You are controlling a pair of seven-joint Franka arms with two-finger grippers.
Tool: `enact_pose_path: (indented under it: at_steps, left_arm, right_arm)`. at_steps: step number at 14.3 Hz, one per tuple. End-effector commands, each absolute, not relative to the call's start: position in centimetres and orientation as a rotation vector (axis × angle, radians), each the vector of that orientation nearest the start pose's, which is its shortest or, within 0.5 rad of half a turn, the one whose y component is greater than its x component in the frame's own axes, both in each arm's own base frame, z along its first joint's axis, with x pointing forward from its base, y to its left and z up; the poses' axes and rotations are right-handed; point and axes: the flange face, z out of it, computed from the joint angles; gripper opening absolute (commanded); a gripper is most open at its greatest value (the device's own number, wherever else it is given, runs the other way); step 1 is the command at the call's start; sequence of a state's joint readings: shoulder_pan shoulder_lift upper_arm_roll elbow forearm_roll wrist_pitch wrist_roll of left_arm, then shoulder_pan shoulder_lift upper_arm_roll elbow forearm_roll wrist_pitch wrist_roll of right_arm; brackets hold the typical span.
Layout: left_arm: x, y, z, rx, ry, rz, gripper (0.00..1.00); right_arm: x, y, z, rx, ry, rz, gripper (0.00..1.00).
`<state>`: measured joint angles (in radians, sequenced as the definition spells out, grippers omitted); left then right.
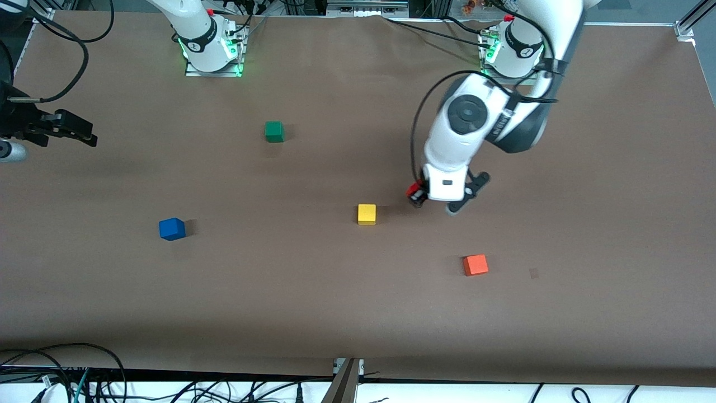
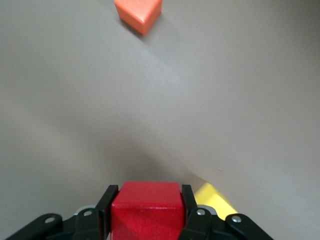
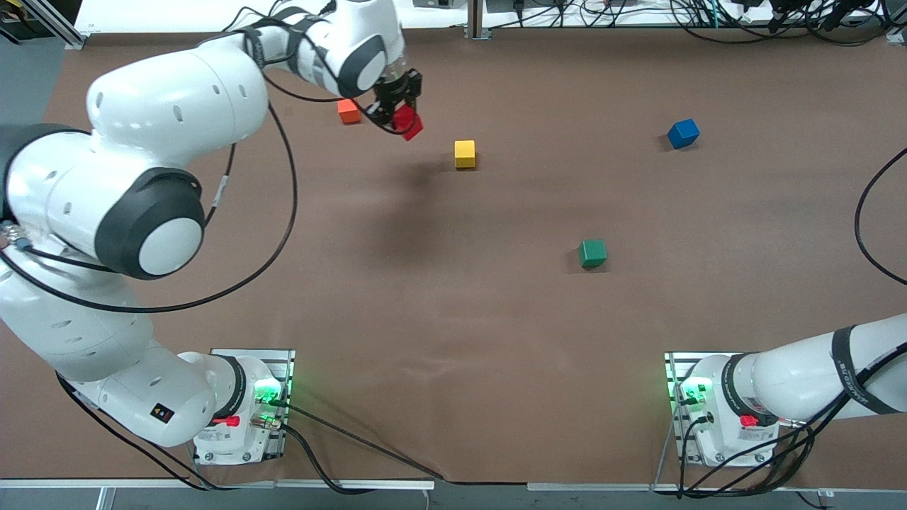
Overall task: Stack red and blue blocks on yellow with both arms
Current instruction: 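Carry the red cube with the left gripper over the yellow cube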
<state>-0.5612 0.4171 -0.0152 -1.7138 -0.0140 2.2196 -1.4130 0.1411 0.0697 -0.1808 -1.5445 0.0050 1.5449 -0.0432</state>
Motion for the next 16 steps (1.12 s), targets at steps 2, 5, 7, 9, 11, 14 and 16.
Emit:
enact_pose_path:
  at_steps: [2,5,7,9,11,14,16]
  left_arm:
    - [57.1,-41.2,37.0,-2.814,-1.590,-0.146,0.00]
    - [56.9,-43.6,34.8,-2.698,-1.724,-0.224,0.00]
    - [56.3,-44.7,33.9,-2.609,-1.776,-0.281,0.00]
    - [55.9,-45.6,33.0,-2.565,-1.782,-0.281,0.00]
    - [55.1,-47.1,32.3,-2.537,-1.795,-0.277,0.00]
    - [53.9,-49.2,31.3,-2.495,-1.853,-0.288,0.00]
    - [54.3,-49.7,29.5,-2.460,-1.882,-0.306,0.00]
  right_arm:
    - [57.8,-2.5,60.0,-3.163,0.001,0.044,1.00]
    - [57.8,-2.4,60.0,-3.162,-0.001,0.041,1.00]
    - [57.8,-2.4,59.7,-3.163,0.002,0.058,1.00]
    - [57.9,-2.3,59.3,-3.162,0.019,0.074,1.00]
    - [58.0,-2.3,59.2,-3.162,0.019,0.079,1.00]
    - [58.3,-2.2,58.1,-3.158,-0.003,0.108,1.00]
    - [59.5,-1.8,55.9,-3.165,-0.014,0.154,1.00]
